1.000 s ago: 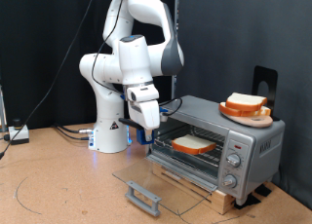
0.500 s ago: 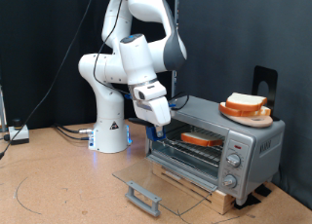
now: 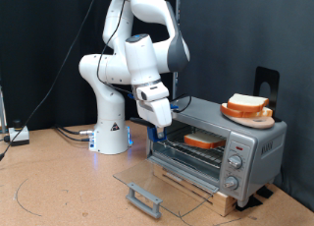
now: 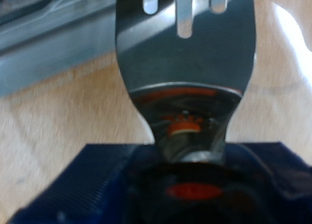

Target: Make a piece of toast with the oven

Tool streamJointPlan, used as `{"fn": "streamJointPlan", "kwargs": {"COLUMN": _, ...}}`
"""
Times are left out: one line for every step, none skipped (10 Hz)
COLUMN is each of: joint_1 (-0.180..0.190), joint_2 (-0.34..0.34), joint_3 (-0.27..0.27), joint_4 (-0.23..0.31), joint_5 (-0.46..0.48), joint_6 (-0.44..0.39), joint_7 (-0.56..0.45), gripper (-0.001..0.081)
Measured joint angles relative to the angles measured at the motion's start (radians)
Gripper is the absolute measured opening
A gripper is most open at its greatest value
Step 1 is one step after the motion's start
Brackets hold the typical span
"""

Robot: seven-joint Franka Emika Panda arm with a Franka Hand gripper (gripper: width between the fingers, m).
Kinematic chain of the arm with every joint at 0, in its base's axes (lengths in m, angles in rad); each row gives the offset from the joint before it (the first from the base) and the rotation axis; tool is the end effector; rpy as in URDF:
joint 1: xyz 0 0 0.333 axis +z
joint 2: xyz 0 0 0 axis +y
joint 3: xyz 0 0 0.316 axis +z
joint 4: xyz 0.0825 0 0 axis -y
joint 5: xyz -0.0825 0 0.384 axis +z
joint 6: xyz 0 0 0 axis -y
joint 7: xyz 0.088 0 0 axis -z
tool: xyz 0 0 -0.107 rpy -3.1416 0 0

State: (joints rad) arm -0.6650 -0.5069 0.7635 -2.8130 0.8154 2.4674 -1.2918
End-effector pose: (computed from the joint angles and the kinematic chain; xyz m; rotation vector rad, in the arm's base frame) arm 0.3632 0.0043 0.3169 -2.8604 -1.0672 -0.3379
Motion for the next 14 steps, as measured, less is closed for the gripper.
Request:
{"fn": "streamJointPlan", "kwargs": {"joint_1": -0.05, "joint_2": 0.006, "joint_3": 0.002, "joint_4": 0.003, "joint_5": -0.055, "joint_6": -0.011, "joint_7": 0.035, "gripper": 0.0411}}
{"fn": "streamJointPlan", "kwargs": {"joint_1": -0.105, "joint_2": 0.012, "joint_3": 0.002, "joint_4": 0.009, "joint_5": -0.106, "joint_6": -0.031, "joint_7": 0.062, "gripper": 0.0411}}
{"fn": "streamJointPlan", "kwargs": {"joint_1": -0.151, "joint_2": 0.017, "joint_3": -0.003, "joint_4": 0.016, "joint_5": -0.131, "joint_6": -0.047, "joint_7": 0.073, "gripper": 0.0411}}
{"fn": "streamJointPlan", "kwargs": {"joint_1": -0.184, "joint_2": 0.019, "joint_3": -0.024, "joint_4": 0.025, "joint_5": -0.134, "joint_6": -0.067, "joint_7": 0.069, "gripper": 0.0411}}
{"fn": "streamJointPlan", "kwargs": {"joint_1": -0.199, "joint_2": 0.025, "joint_3": -0.058, "joint_4": 0.033, "joint_5": -0.114, "joint_6": -0.072, "joint_7": 0.054, "gripper": 0.0411}}
{"fn": "streamJointPlan", "kwargs": {"joint_1": -0.2, "joint_2": 0.039, "joint_3": -0.091, "joint_4": 0.039, "joint_5": -0.091, "joint_6": -0.072, "joint_7": 0.035, "gripper": 0.0411}}
{"fn": "streamJointPlan", "kwargs": {"joint_1": -0.199, "joint_2": 0.039, "joint_3": -0.085, "joint_4": 0.039, "joint_5": -0.101, "joint_6": -0.073, "joint_7": 0.035, "gripper": 0.0411}}
{"fn": "streamJointPlan", "kwargs": {"joint_1": -0.191, "joint_2": 0.035, "joint_3": -0.096, "joint_4": 0.043, "joint_5": -0.076, "joint_6": -0.093, "joint_7": 0.021, "gripper": 0.0411}}
{"fn": "streamJointPlan", "kwargs": {"joint_1": -0.175, "joint_2": 0.021, "joint_3": -0.136, "joint_4": 0.055, "joint_5": -0.019, "joint_6": -0.141, "joint_7": -0.018, "gripper": 0.0411}}
{"fn": "streamJointPlan", "kwargs": {"joint_1": -0.16, "joint_2": 0.0, "joint_3": -0.188, "joint_4": 0.071, "joint_5": 0.038, "joint_6": -0.194, "joint_7": -0.063, "gripper": 0.0411}}
{"fn": "streamJointPlan", "kwargs": {"joint_1": -0.155, "joint_2": -0.02, "joint_3": -0.233, "joint_4": 0.087, "joint_5": 0.066, "joint_6": -0.251, "joint_7": -0.094, "gripper": 0.0411}}
{"fn": "streamJointPlan", "kwargs": {"joint_1": -0.155, "joint_2": -0.035, "joint_3": -0.271, "joint_4": 0.108, "joint_5": 0.07, "joint_6": -0.307, "joint_7": -0.106, "gripper": 0.0411}}
{"fn": "streamJointPlan", "kwargs": {"joint_1": -0.156, "joint_2": -0.047, "joint_3": -0.302, "joint_4": 0.134, "joint_5": 0.07, "joint_6": -0.359, "joint_7": -0.113, "gripper": 0.0411}}
{"fn": "streamJointPlan", "kwargs": {"joint_1": -0.156, "joint_2": -0.054, "joint_3": -0.325, "joint_4": 0.162, "joint_5": 0.065, "joint_6": -0.404, "joint_7": -0.114, "gripper": 0.0411}}
